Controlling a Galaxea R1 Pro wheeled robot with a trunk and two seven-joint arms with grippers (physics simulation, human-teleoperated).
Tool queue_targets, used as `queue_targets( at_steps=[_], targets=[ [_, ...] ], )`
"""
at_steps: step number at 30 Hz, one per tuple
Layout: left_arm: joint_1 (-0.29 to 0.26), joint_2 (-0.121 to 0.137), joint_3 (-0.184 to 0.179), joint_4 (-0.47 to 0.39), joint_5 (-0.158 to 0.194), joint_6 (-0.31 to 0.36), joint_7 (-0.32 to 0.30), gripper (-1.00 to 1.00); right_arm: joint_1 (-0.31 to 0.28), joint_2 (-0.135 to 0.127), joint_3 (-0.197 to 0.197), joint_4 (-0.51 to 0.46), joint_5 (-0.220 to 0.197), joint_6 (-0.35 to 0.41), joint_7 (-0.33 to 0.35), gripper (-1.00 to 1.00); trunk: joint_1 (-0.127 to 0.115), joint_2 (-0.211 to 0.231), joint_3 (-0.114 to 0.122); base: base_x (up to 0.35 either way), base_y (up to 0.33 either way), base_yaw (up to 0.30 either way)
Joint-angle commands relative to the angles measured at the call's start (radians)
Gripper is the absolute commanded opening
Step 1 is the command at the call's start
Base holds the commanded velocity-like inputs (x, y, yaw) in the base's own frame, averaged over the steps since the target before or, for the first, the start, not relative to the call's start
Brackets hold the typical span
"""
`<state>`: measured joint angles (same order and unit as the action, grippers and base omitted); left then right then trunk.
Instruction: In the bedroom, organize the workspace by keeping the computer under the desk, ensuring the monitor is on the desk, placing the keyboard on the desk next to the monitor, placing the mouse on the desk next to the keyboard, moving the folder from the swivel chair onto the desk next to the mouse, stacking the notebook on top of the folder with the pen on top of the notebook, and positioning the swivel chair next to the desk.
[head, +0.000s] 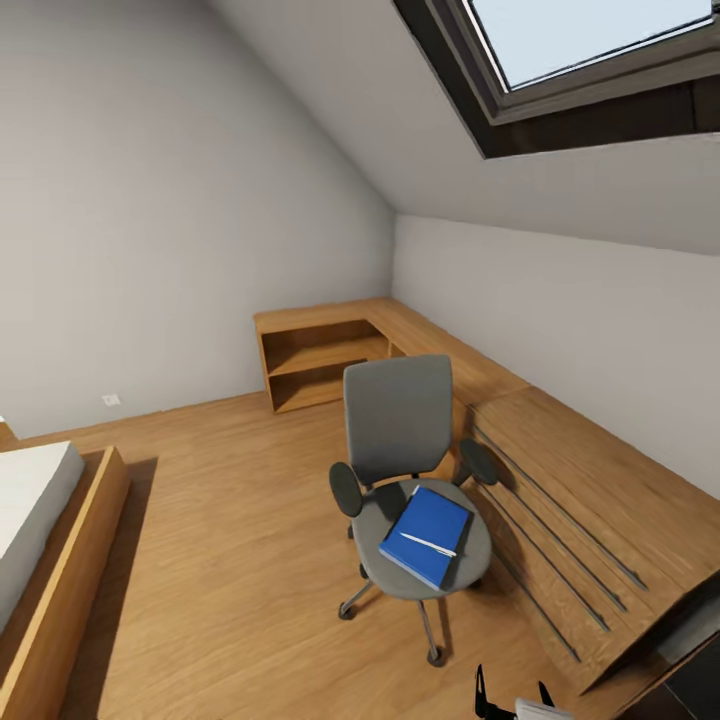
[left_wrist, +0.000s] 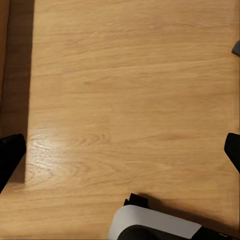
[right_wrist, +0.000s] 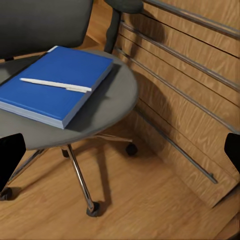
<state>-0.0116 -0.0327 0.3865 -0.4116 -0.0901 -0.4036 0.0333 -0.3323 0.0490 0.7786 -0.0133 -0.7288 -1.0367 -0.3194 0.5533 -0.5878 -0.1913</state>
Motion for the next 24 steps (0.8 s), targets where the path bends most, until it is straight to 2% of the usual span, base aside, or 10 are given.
queue_targets(
  at_steps=[1, 12, 17, 20, 22, 24],
  targets=[
    [-0.001, -0.001, 0.005, 0.000, -0.010, -0.003, 0.003, 1.00, -0.001, 0.000, 0.008, 0.000, 0.000, -0.001, -0.009, 1.00, 0.000, -0.001, -0.002, 0.000, -0.060, 0.001],
    [-0.001, 0.000, 0.005, -0.001, -0.009, -0.006, 0.002, 1.00, -0.001, 0.001, 0.009, 0.000, 0.002, 0.003, -0.007, 1.00, 0.000, -0.001, -0.002, 0.000, -0.011, 0.000],
    [-0.001, 0.002, 0.006, -0.011, -0.006, -0.006, 0.004, 1.00, -0.001, 0.006, 0.012, -0.007, 0.023, 0.002, -0.004, 1.00, 0.000, -0.001, -0.002, 0.000, 0.000, 0.000],
    [-0.001, 0.001, 0.007, -0.075, -0.005, 0.001, 0.004, 1.00, -0.004, 0.005, 0.010, -0.022, 0.033, 0.010, -0.006, 1.00, 0.000, -0.001, -0.002, 0.000, 0.000, 0.000],
    [-0.001, -0.011, 0.008, -0.236, -0.003, 0.048, 0.003, 1.00, -0.054, -0.001, 0.007, -0.071, 0.038, 0.080, -0.009, 1.00, 0.000, -0.001, -0.002, 0.000, 0.000, 0.000],
    [-0.001, -0.024, 0.008, -0.327, -0.003, 0.110, 0.002, 1.00, -0.094, -0.008, 0.007, -0.097, 0.039, 0.137, -0.009, 1.00, 0.000, -0.001, -0.002, 0.000, 0.000, 0.000]
  ],
)
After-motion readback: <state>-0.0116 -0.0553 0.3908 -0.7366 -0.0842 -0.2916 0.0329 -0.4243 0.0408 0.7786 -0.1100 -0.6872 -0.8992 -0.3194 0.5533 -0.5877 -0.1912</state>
